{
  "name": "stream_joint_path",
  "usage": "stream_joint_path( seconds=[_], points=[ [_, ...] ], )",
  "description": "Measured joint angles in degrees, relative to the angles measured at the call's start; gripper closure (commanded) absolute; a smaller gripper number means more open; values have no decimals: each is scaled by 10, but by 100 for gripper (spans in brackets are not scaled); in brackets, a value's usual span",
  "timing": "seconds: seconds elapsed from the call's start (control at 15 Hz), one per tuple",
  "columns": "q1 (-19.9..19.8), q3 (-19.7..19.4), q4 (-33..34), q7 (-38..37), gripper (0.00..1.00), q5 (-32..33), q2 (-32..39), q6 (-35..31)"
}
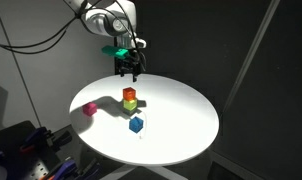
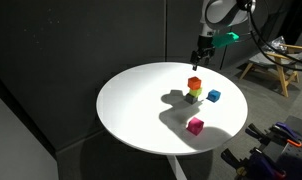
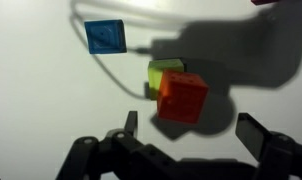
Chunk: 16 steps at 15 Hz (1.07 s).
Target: Pick up the orange block and put it on the table
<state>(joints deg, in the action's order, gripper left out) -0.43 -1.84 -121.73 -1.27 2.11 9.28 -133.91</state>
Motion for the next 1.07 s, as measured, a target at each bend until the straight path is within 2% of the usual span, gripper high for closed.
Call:
stream_joint_path(
  seconds=[1.07],
  points=[
    [5,1,15,-1,0,0,25,0]
  ],
)
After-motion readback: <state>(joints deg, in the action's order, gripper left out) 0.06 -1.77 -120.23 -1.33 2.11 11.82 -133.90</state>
